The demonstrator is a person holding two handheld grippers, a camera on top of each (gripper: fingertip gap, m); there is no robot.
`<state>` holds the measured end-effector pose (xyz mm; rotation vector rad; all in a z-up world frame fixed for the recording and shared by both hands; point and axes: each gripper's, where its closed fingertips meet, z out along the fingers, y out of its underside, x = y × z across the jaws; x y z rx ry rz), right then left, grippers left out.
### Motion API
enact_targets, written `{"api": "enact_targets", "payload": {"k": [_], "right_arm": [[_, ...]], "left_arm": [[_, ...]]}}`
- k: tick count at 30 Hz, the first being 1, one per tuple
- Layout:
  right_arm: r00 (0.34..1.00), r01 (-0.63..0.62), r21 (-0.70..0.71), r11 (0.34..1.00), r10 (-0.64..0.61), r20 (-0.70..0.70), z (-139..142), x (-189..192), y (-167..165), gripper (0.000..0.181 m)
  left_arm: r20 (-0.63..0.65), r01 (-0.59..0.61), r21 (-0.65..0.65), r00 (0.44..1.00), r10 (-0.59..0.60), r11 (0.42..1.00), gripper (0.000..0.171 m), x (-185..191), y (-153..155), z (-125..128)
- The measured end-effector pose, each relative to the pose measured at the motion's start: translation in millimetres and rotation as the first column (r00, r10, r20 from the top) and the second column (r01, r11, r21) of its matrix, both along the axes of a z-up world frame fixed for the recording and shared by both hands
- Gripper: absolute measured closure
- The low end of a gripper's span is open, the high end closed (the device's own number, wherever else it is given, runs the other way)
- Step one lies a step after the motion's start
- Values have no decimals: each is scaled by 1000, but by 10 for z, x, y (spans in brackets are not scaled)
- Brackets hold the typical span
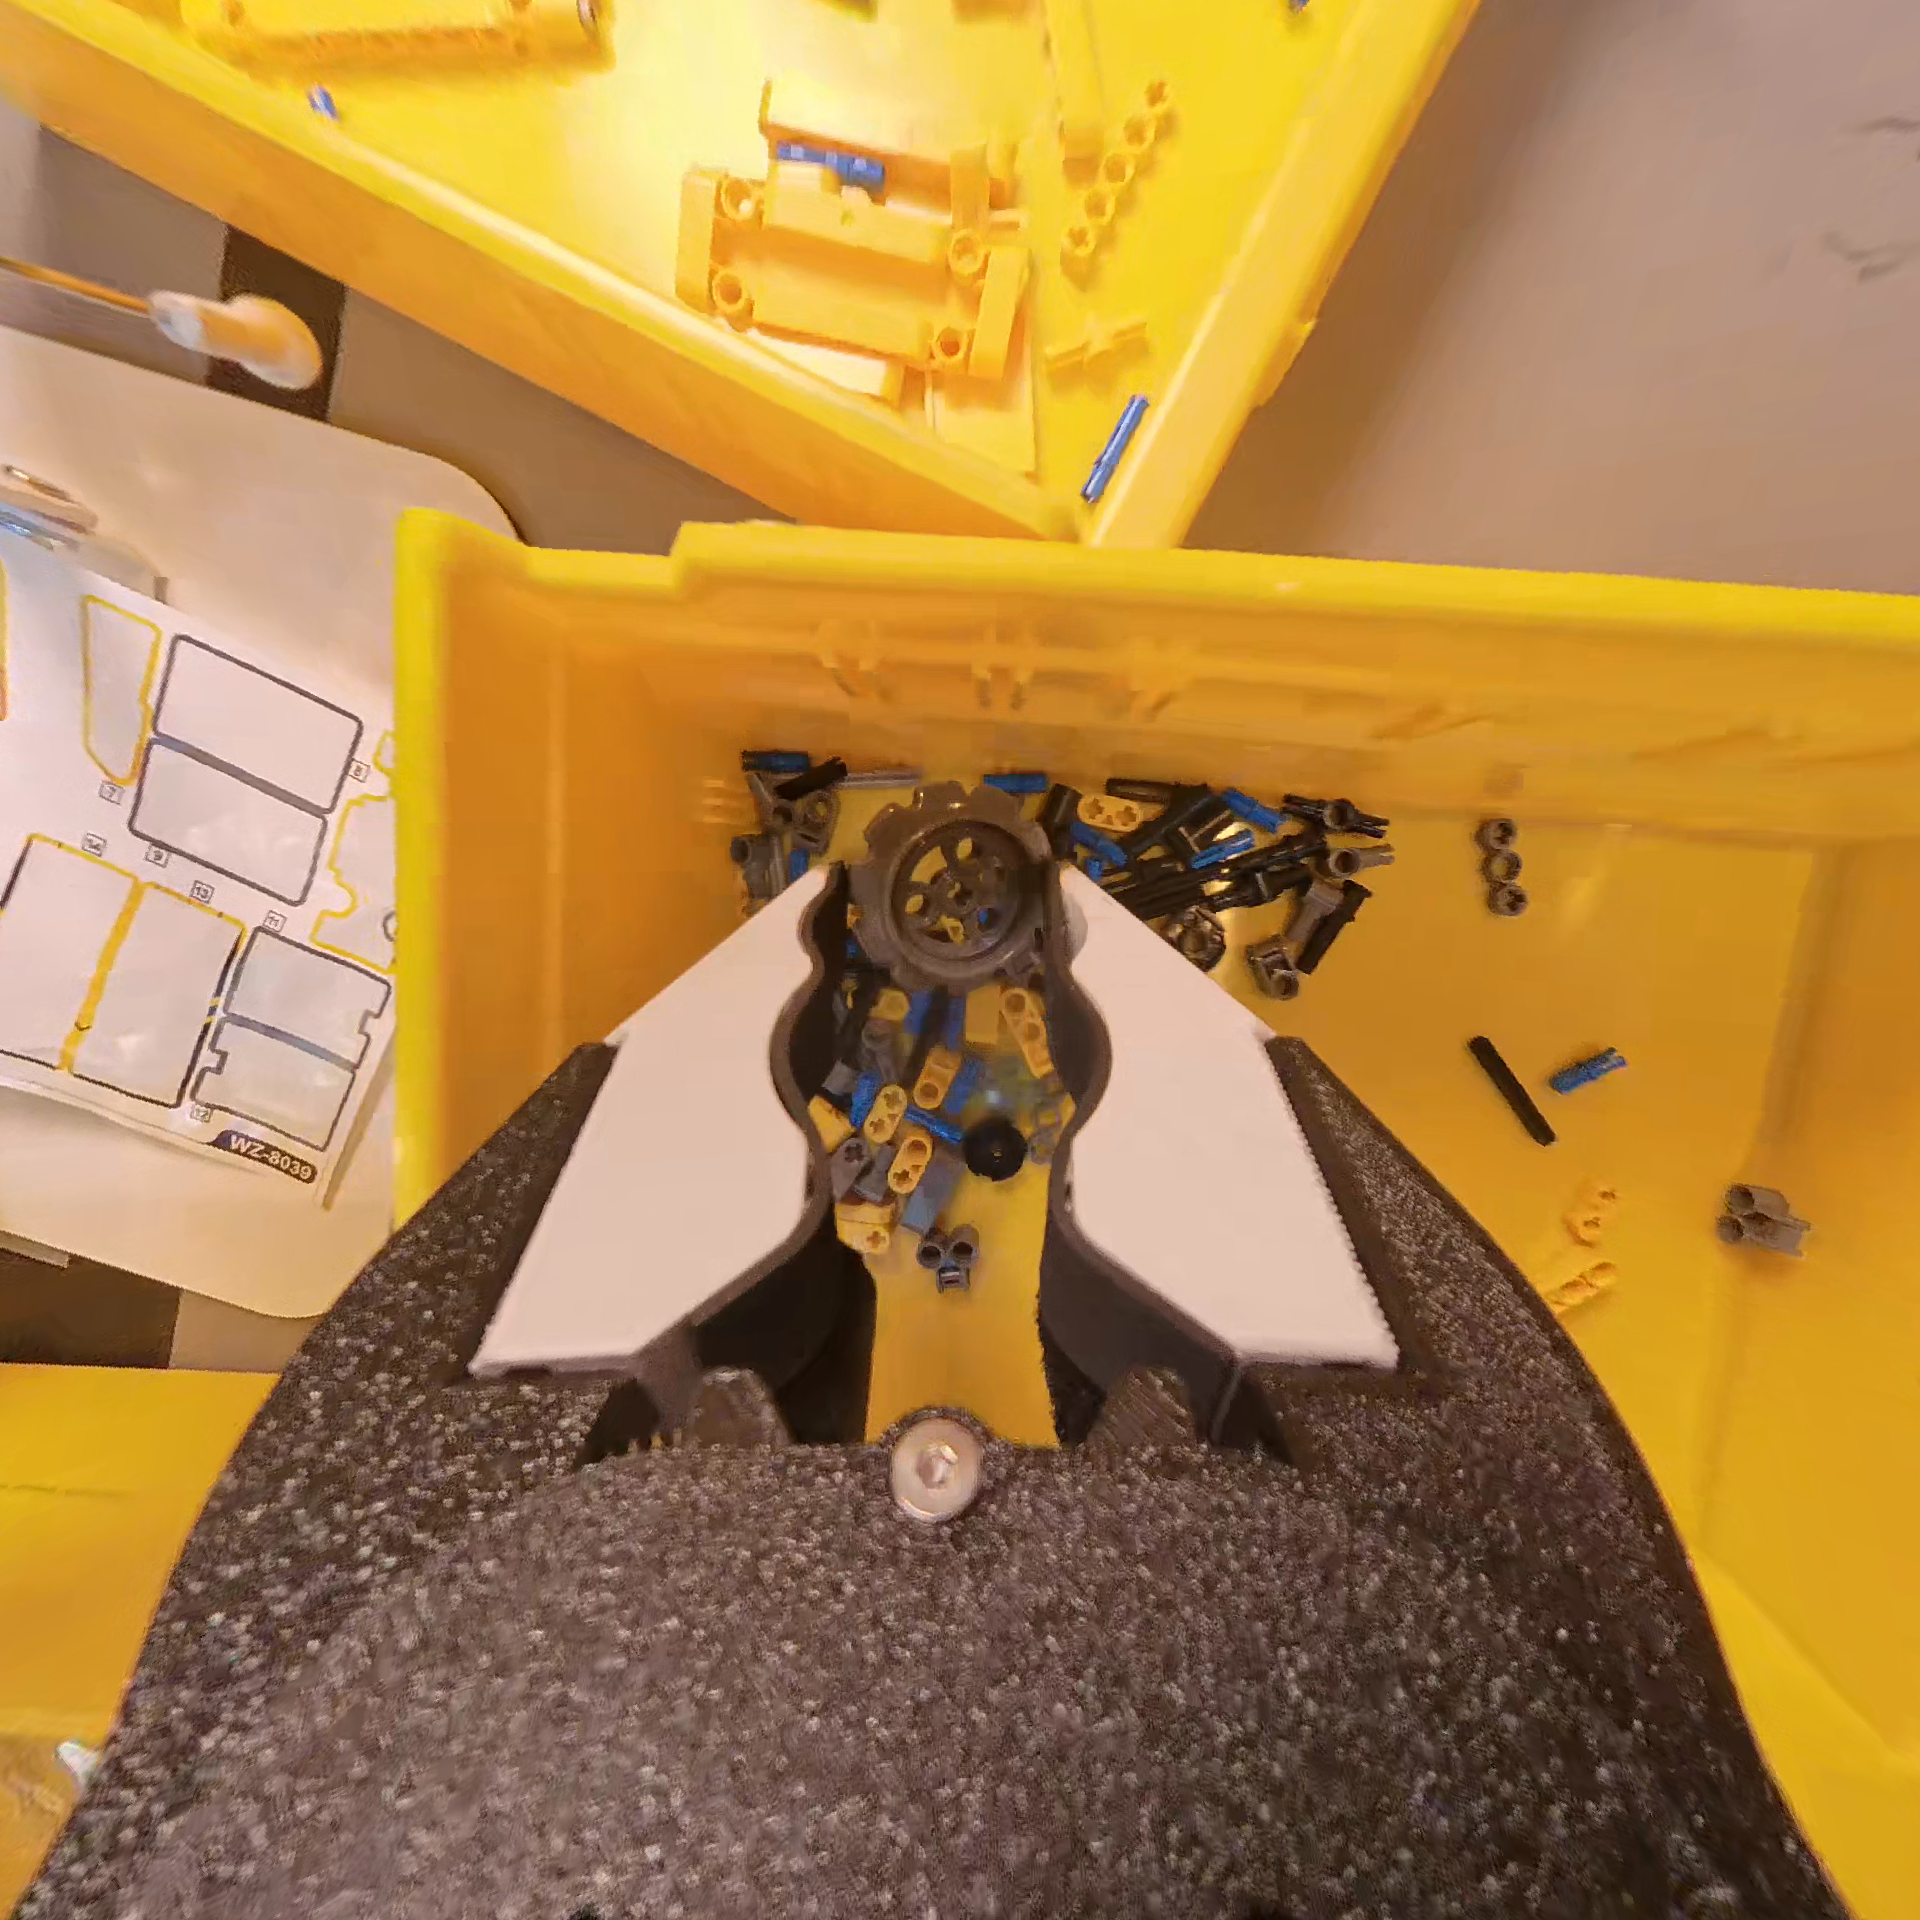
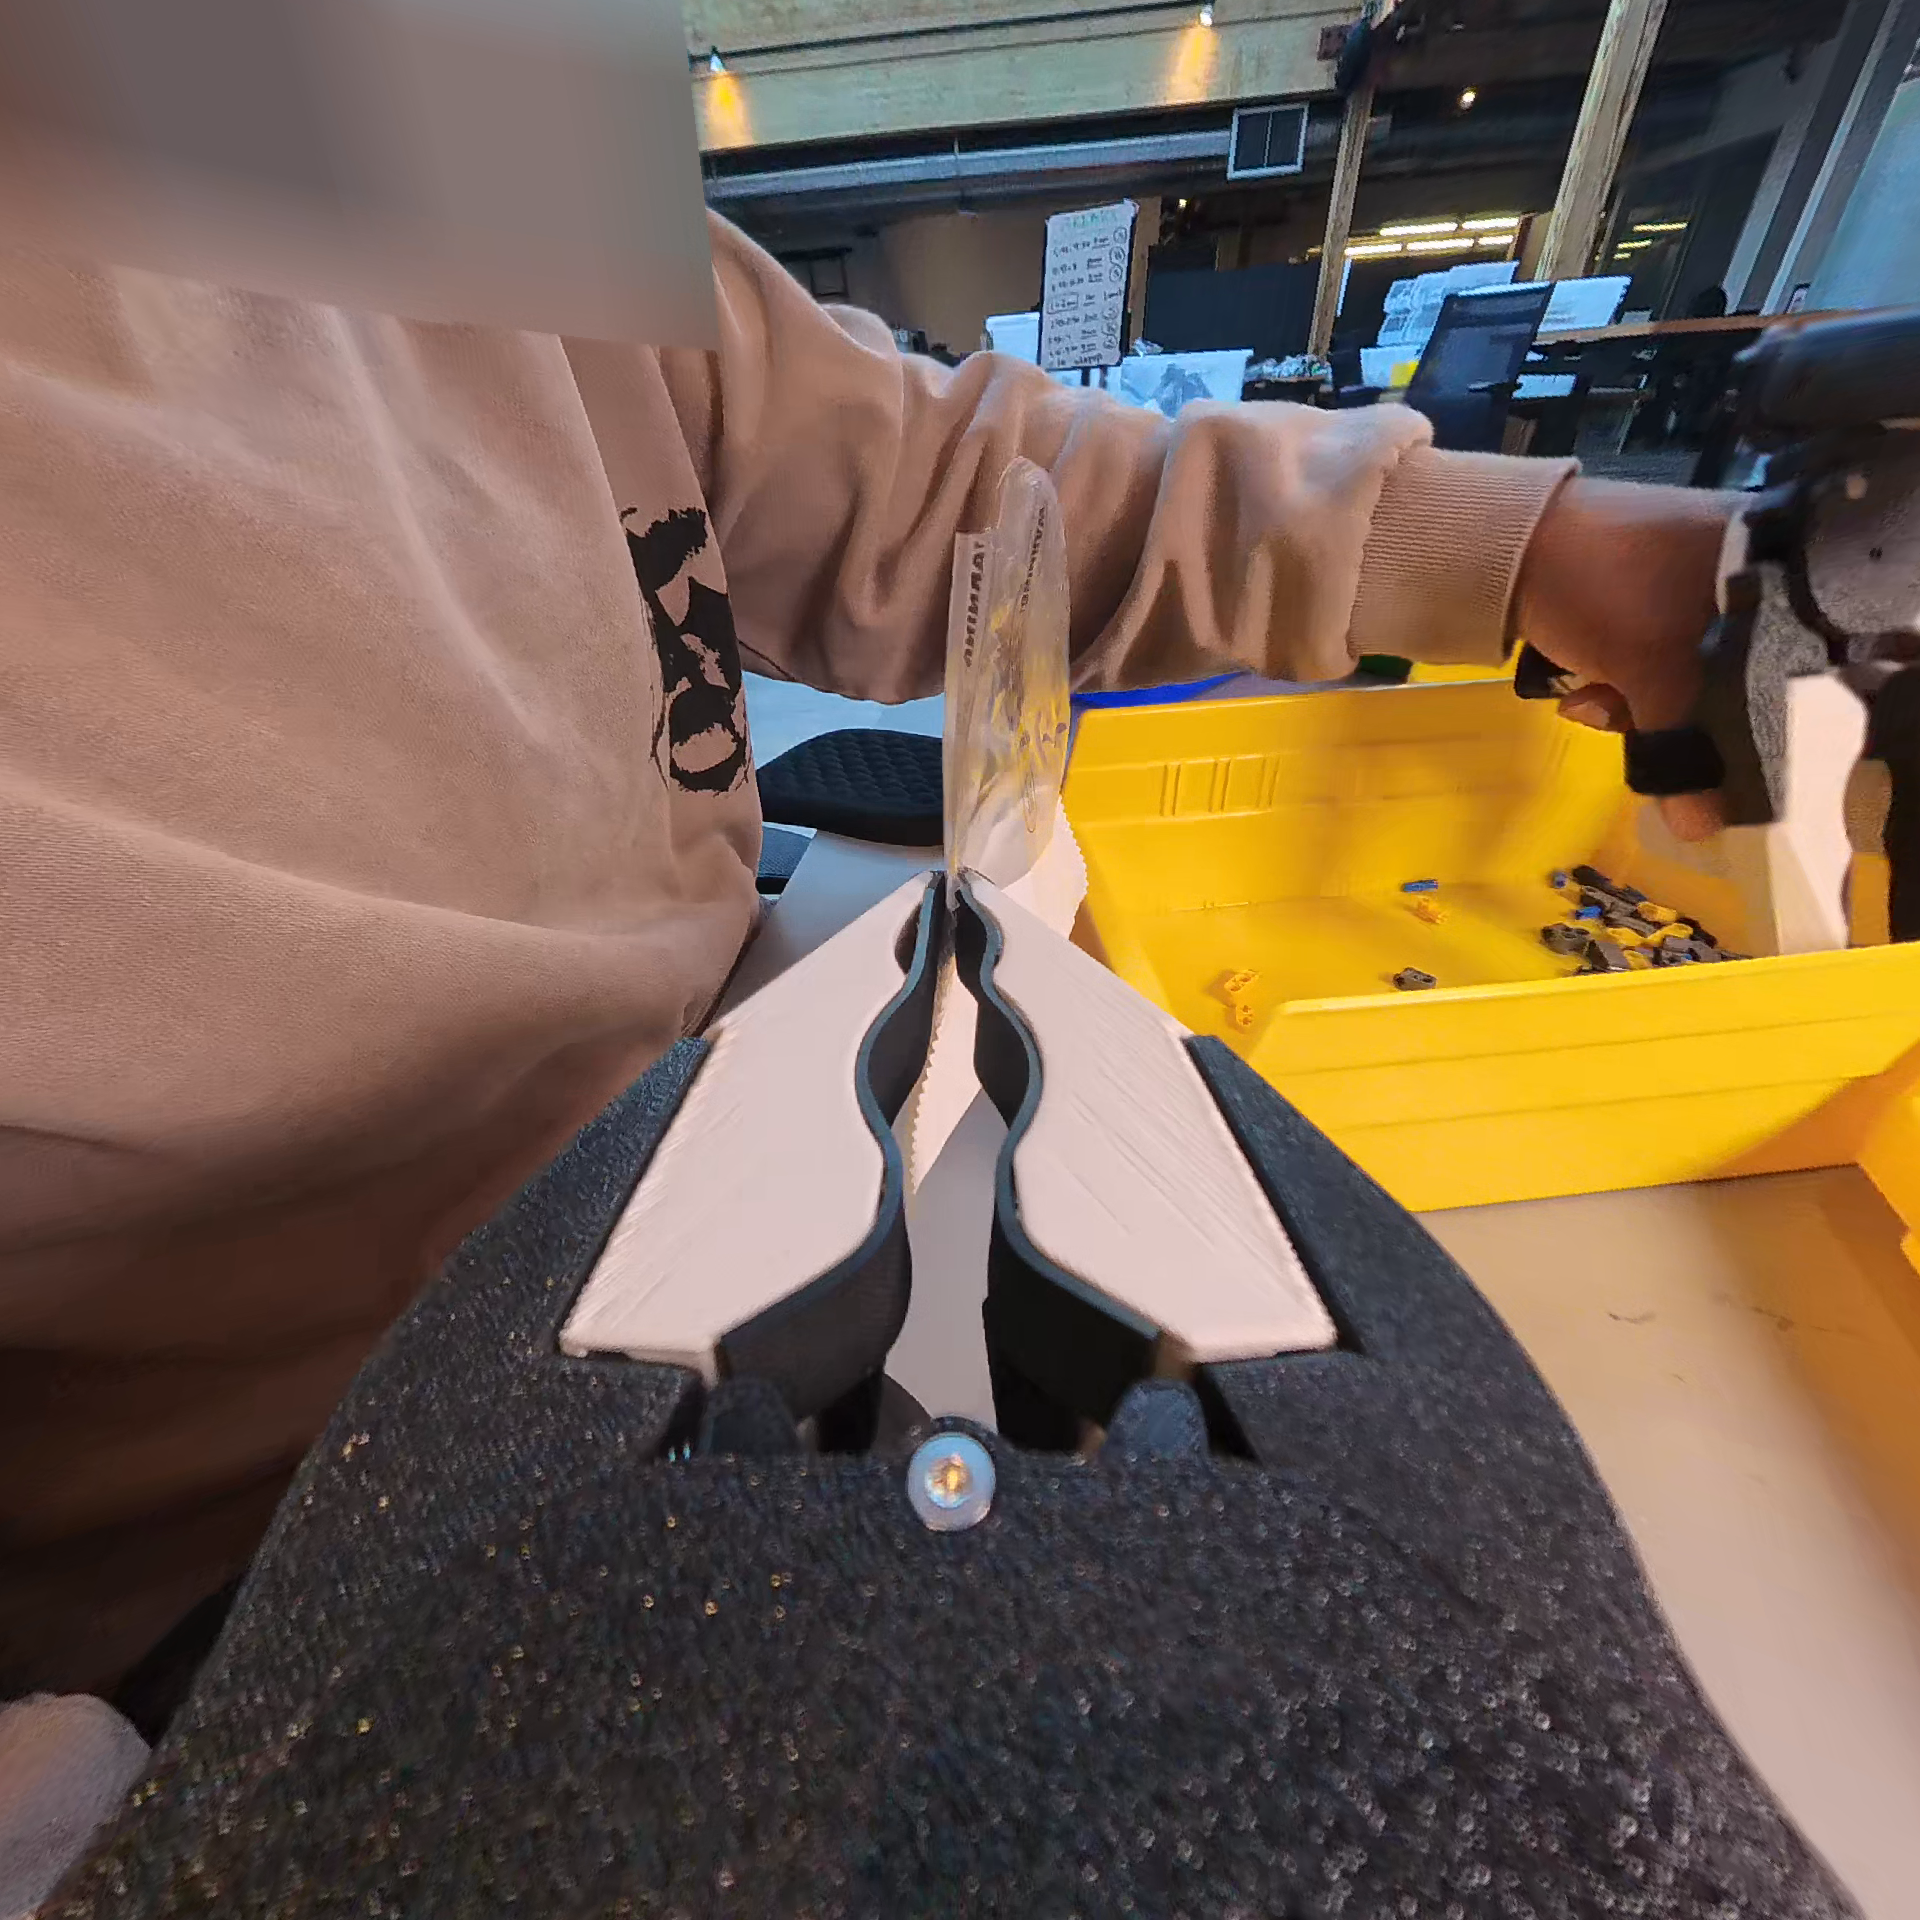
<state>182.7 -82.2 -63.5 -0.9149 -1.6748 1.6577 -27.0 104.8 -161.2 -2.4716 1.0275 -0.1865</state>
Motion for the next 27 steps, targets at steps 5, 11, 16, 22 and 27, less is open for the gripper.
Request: {"api": "enact_targets", "payload": {"k": [5,11,16,22,27], "right_arm": [[1000,20,-4,1000,-20,-10,14,-13,30,181],[994,97,-12,995,-98,-40,51,-64,155,181],[986,151,-13,988,-151,-69,87,-80,227,181],[985,156,-34,987,-158,-67,75,-115,257,181],[988,149,-29,988,-150,-45,36,-180,224,181]], "left_arm": [[156,-9,200,987,-23,980,136,-29,-348,771],[278,-158,398,960,45,904,136,-584,-1158,1588],[235,-366,476,929,285,800,136,-1564,-2106,1930],[8,-682,336,692,722,650,136,-3086,-3600,1668],[57,-808,177,578,814,562,136,-3512,-4130,1068]]}}
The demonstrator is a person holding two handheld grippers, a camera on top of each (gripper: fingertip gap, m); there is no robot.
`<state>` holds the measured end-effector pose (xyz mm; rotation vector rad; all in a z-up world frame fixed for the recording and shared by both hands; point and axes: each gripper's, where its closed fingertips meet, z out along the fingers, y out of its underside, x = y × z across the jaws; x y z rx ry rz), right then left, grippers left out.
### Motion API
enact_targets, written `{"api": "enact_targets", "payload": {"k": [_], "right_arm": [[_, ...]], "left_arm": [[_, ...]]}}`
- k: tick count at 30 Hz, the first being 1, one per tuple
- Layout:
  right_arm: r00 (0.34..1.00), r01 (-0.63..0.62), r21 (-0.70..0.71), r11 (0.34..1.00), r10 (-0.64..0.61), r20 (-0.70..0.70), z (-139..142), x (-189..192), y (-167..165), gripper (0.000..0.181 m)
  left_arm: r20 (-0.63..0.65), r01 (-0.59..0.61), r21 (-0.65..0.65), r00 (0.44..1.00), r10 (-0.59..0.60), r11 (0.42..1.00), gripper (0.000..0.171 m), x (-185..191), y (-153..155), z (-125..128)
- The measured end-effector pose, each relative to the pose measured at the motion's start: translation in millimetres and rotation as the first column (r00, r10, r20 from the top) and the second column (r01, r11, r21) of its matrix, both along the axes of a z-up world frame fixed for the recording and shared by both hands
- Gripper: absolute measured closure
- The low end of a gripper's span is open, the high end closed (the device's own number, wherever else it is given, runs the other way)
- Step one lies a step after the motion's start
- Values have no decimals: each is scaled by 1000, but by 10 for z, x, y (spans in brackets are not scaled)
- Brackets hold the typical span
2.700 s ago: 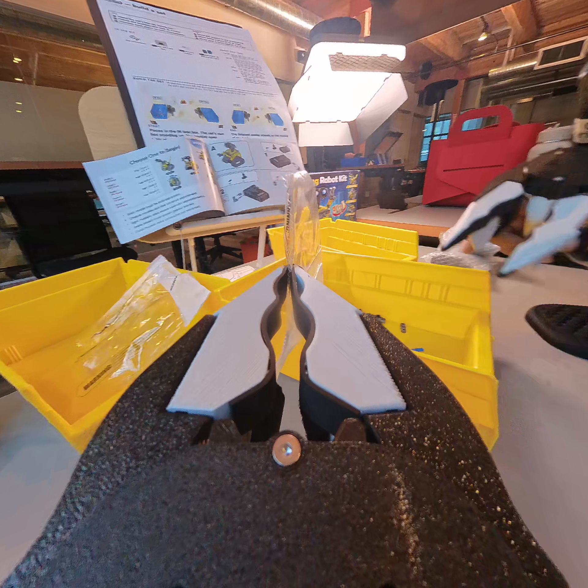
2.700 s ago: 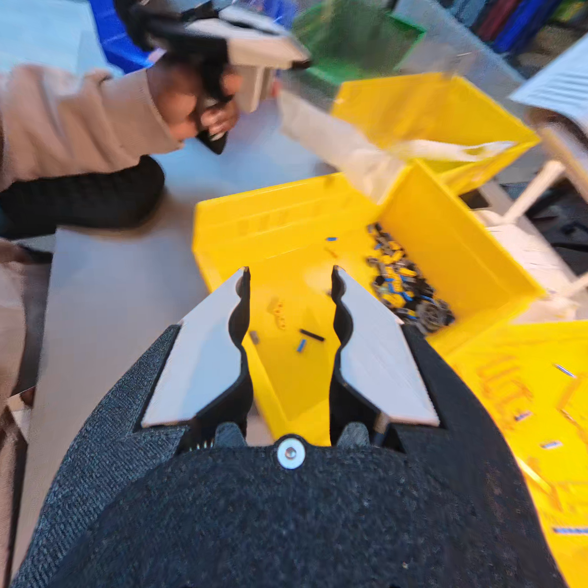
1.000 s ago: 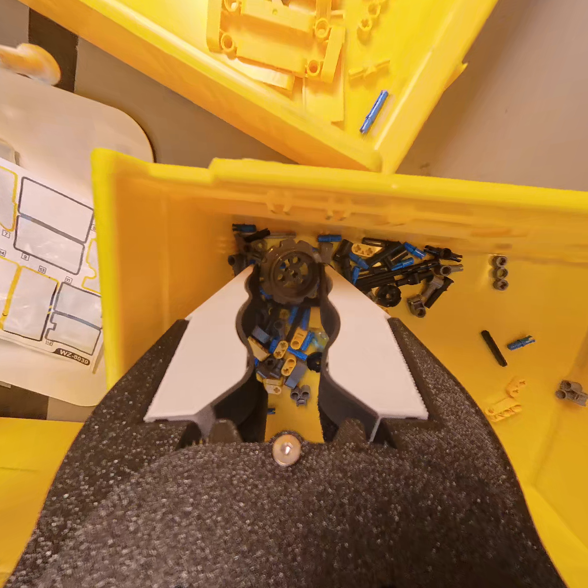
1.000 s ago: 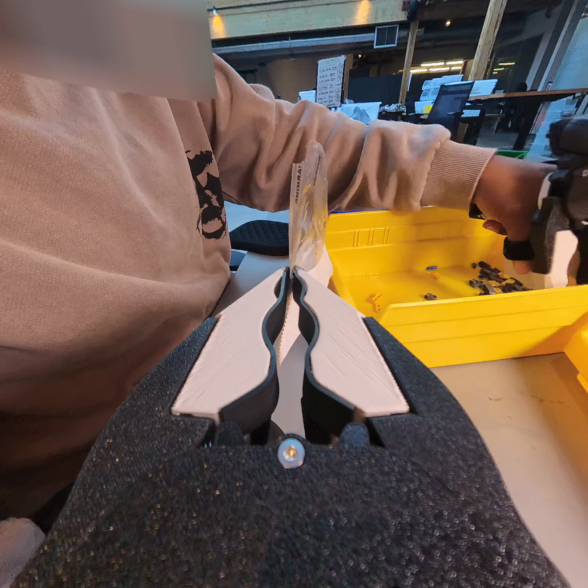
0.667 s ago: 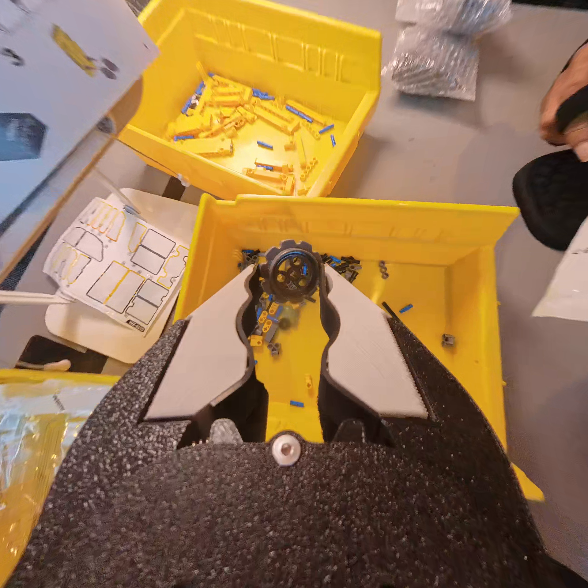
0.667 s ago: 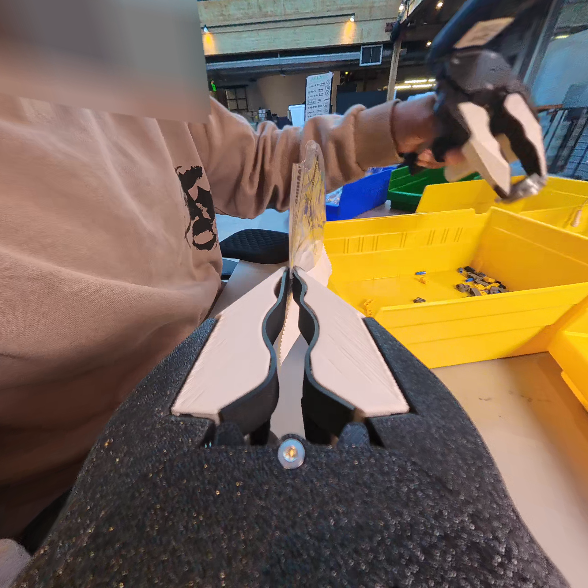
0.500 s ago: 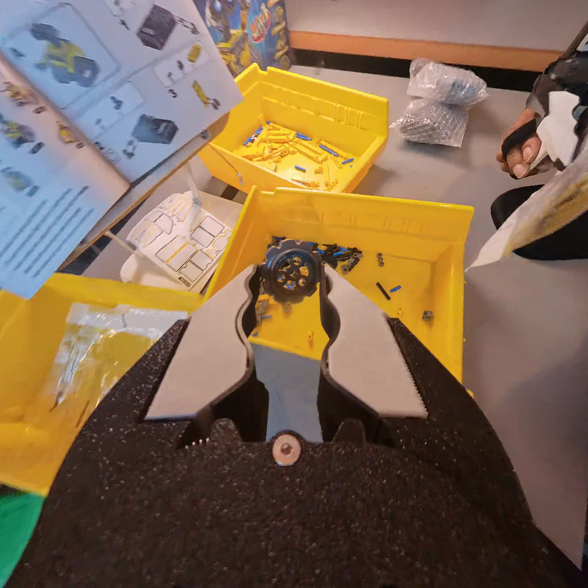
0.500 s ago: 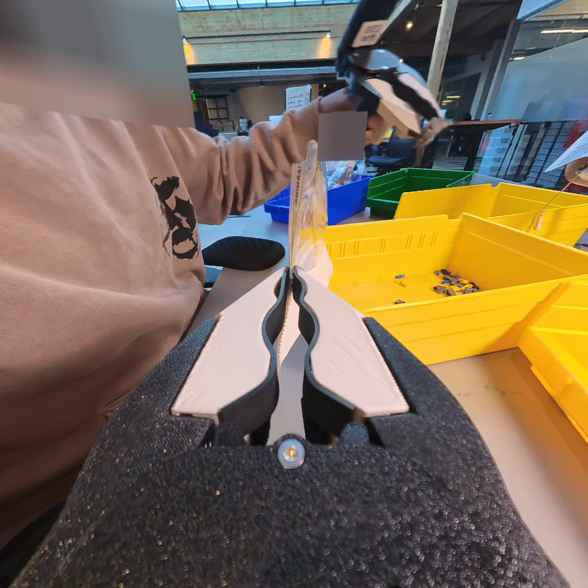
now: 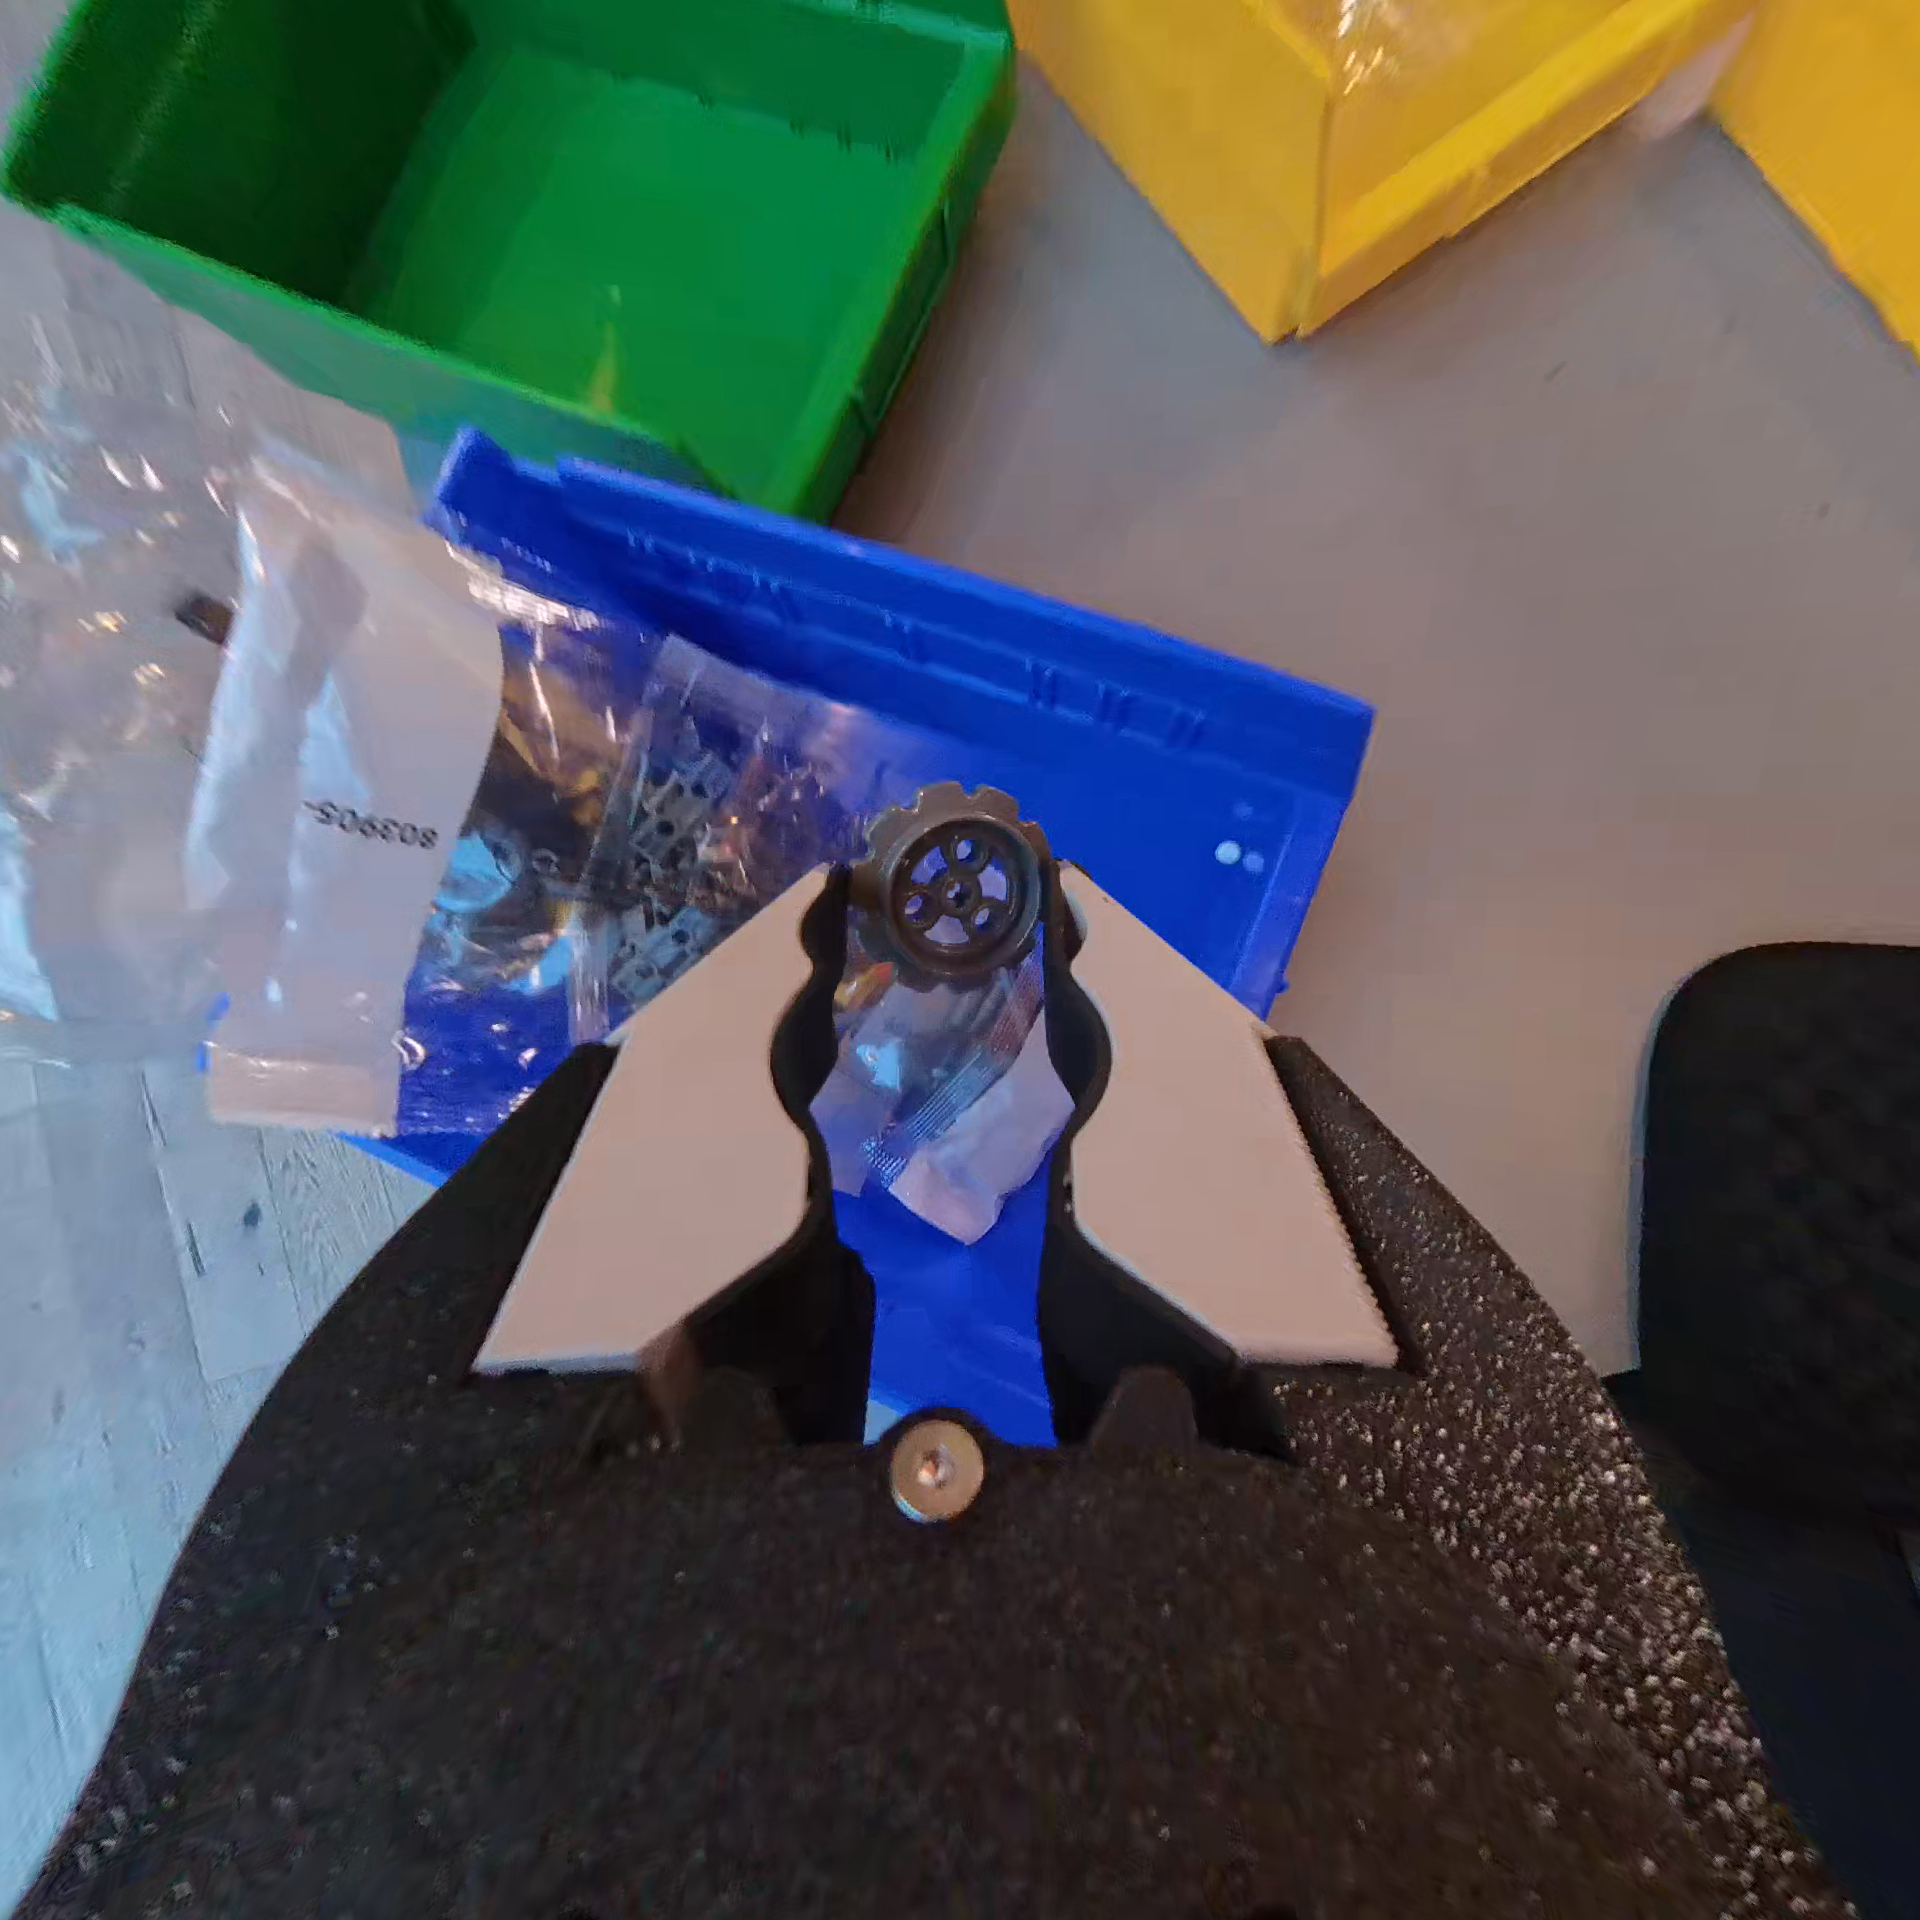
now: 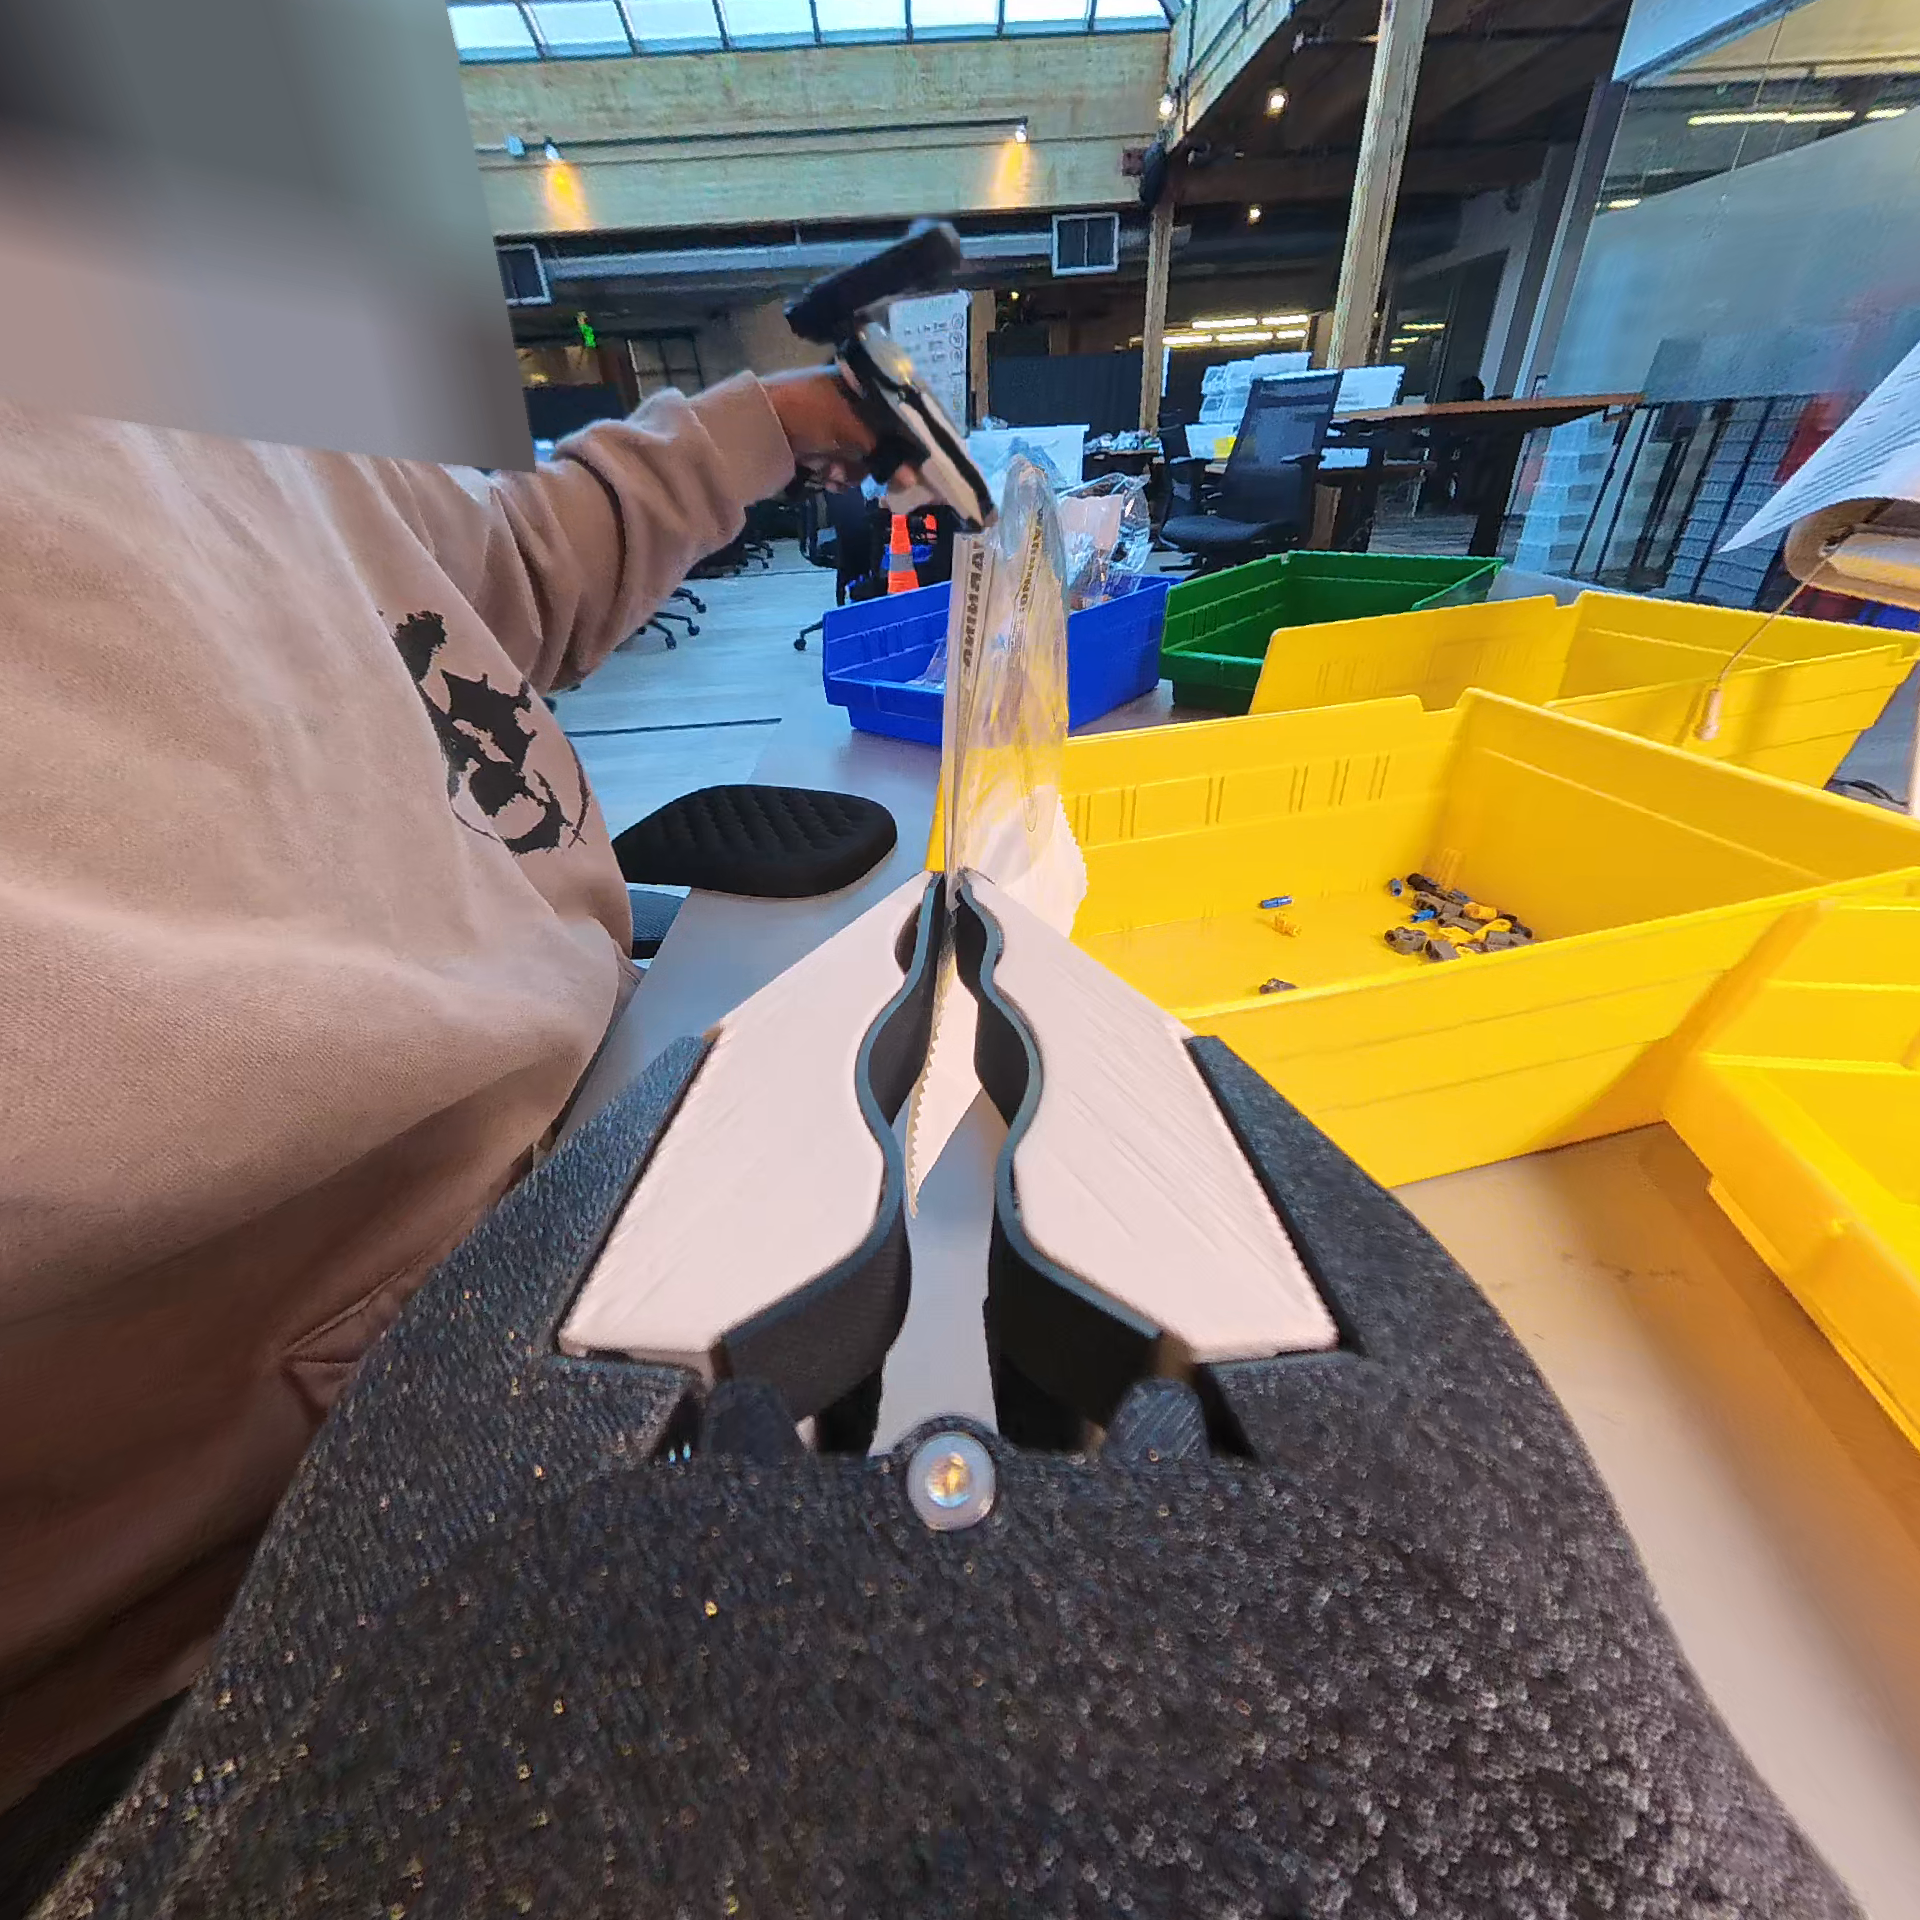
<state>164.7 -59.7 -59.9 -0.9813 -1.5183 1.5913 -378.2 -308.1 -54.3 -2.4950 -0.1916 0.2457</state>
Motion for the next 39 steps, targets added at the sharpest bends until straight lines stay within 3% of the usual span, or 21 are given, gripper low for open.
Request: {"api": "enact_targets", "payload": {"k": [6,10,13,16,20,23,29,35,39], "right_arm": [[1000,6,12,1000,-6,10,-3,-48,-45,181],[1000,23,8,1000,-23,11,-13,-47,-22,181],[999,34,2,999,-34,8,-16,-40,6,181],[999,41,0,999,-41,9,-29,-36,24,181],[999,42,-3,999,-42,14,-52,-30,33,181],[999,41,-5,999,-41,18,-66,-37,32,181],[999,37,-6,999,-36,41,-121,-74,14,181],[997,45,-16,999,-44,55,-154,-107,37,181],[997,44,-26,999,-42,68,-181,-139,51,181]], "left_arm": [[62,31,-118,998,-24,993,136,-15,180,-671],[-10,48,-134,999,-50,990,136,-84,396,-725],[-134,21,-57,991,-29,998,136,-279,527,-449],[-293,-26,85,955,50,996,136,-541,580,36],[-501,-103,273,834,233,956,136,-982,443,747],[-550,-165,318,770,323,934,136,-1316,296,995],[-549,-318,129,766,335,939,136,-1953,49,688],[-523,-263,-101,835,174,959,136,-2023,40,175],[-410,-173,-189,909,83,966,136,-1830,58,-53]]}}
